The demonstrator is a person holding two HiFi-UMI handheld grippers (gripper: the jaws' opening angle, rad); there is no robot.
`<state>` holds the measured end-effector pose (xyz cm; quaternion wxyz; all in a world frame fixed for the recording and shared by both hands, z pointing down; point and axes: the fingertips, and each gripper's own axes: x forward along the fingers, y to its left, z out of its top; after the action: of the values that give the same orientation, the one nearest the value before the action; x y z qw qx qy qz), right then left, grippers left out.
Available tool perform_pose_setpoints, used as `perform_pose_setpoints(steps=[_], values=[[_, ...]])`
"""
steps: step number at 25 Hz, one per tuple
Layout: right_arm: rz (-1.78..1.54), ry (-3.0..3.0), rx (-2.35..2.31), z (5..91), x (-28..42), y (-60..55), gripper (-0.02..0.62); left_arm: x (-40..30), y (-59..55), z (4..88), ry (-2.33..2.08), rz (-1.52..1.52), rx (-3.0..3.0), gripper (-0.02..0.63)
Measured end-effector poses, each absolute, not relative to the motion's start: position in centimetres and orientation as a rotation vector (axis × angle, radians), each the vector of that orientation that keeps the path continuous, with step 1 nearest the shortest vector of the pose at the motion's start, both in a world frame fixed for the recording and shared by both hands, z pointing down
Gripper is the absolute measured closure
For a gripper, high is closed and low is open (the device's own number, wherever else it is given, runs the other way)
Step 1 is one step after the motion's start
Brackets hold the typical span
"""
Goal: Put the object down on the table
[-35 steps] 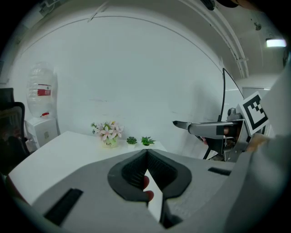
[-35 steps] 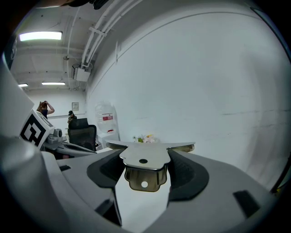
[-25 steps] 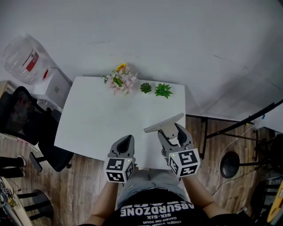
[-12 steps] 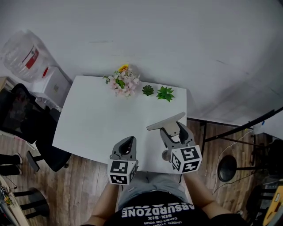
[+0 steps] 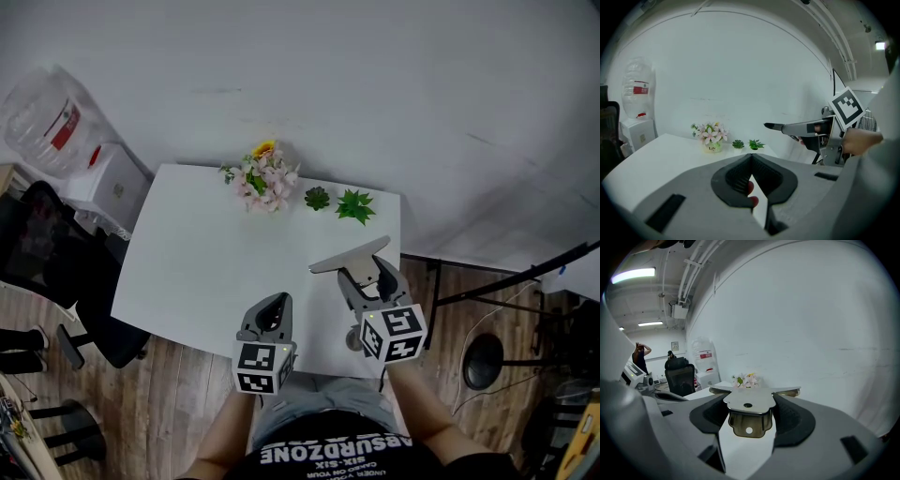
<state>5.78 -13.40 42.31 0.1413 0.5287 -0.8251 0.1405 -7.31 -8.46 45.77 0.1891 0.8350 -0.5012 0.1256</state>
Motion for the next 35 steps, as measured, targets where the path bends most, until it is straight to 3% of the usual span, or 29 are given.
perform_pose_setpoints(steps=[35], values=[[0.457, -2.346, 1.442, 48.0, 4.2, -19.5, 0.307, -7.6, -10.8, 49.6, -1.392, 0.419, 2.27, 0.609]])
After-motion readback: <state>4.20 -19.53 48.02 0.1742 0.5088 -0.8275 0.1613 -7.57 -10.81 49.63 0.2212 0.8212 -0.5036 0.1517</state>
